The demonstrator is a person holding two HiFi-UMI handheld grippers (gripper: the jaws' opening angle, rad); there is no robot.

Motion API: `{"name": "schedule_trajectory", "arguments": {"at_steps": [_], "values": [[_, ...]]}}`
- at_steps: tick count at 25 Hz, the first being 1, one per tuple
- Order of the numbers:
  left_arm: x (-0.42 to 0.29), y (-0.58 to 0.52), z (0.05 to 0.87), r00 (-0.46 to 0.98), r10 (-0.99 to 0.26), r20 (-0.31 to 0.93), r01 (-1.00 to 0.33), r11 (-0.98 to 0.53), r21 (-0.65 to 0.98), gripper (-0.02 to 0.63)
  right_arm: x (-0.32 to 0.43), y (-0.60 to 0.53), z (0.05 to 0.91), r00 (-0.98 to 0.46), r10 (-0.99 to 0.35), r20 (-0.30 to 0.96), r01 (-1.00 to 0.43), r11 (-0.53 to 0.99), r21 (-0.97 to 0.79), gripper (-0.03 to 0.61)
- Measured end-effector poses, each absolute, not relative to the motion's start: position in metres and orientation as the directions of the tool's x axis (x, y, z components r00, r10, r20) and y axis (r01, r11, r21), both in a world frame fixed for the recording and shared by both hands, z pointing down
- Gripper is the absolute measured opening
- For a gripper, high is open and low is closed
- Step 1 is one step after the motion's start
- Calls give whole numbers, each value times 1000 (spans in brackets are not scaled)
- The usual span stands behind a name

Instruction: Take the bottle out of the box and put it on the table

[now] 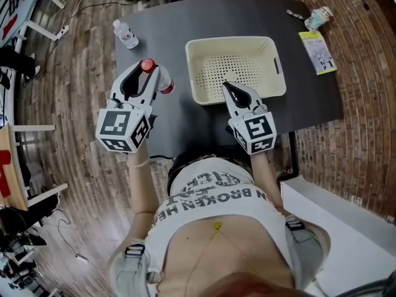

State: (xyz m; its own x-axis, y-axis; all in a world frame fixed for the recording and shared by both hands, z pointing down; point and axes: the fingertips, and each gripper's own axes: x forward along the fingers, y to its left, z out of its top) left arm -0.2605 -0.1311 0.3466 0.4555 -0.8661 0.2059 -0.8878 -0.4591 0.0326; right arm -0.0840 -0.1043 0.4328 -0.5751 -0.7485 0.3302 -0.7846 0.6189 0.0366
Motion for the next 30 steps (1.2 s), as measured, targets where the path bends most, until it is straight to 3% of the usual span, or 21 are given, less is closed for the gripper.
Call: {"name": "schedule_trajectory", "arguments": {"at_steps": [17,30], "values": [[-264,-138,373,453,-857,246,-889,-455,54,146,-88,-115,435,-577,-742,341,-780,624,37,9],[-251,-135,452,442,-830,342,-892,-448,66,146,-86,-116,440,-577,-738,351,-780,624,29,9]]}}
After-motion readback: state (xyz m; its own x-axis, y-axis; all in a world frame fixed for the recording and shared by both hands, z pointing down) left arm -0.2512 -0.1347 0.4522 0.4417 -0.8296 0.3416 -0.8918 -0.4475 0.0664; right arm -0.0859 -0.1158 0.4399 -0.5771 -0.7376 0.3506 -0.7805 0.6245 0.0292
